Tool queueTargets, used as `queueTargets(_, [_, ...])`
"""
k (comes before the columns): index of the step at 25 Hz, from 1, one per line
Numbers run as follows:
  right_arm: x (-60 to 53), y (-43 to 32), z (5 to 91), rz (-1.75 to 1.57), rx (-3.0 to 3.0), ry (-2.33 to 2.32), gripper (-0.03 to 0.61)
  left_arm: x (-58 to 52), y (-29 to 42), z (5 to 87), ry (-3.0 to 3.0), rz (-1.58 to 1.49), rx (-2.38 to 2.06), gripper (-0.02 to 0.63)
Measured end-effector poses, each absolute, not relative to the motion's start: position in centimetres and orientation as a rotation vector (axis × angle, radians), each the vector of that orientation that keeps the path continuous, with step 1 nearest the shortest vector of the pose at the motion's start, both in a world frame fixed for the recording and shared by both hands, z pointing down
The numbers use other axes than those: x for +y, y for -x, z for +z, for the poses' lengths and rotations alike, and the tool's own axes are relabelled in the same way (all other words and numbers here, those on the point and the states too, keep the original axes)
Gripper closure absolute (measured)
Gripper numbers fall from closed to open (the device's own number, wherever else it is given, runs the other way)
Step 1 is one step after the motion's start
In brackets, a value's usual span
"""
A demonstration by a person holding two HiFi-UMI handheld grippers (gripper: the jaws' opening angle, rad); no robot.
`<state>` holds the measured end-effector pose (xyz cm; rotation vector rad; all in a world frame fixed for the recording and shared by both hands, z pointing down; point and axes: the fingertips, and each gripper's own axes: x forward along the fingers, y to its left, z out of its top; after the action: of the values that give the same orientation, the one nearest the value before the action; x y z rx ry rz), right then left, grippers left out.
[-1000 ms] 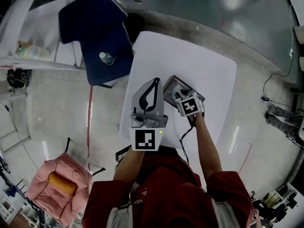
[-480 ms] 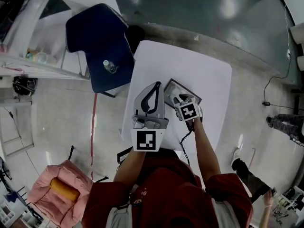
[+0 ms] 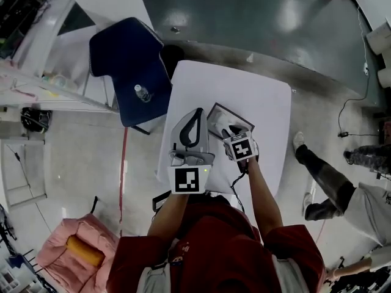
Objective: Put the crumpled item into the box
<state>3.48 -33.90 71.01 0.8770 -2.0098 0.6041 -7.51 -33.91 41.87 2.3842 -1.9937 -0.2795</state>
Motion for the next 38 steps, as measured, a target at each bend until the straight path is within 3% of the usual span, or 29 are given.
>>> queueTargets(11, [-31.1, -4.1, 66.4, 0.545, -2.137, -0.963, 0.465, -30.3, 5.6, 40.3, -2.417, -0.271, -2.01, 0.611])
queueTargets(16, [-30.7, -4.8, 62.0, 0.491, -2.216, -1.039, 0.465, -29.1, 4.5, 40.4, -2.477, -0.162, -1.991, 0.611])
queueTargets(38, [-27.6, -9.5, 45.2, 0.234, -2.525, -1.424, 0.465, -24.8, 1.1, 37.0, -2.496, -0.197, -1.99, 0.611])
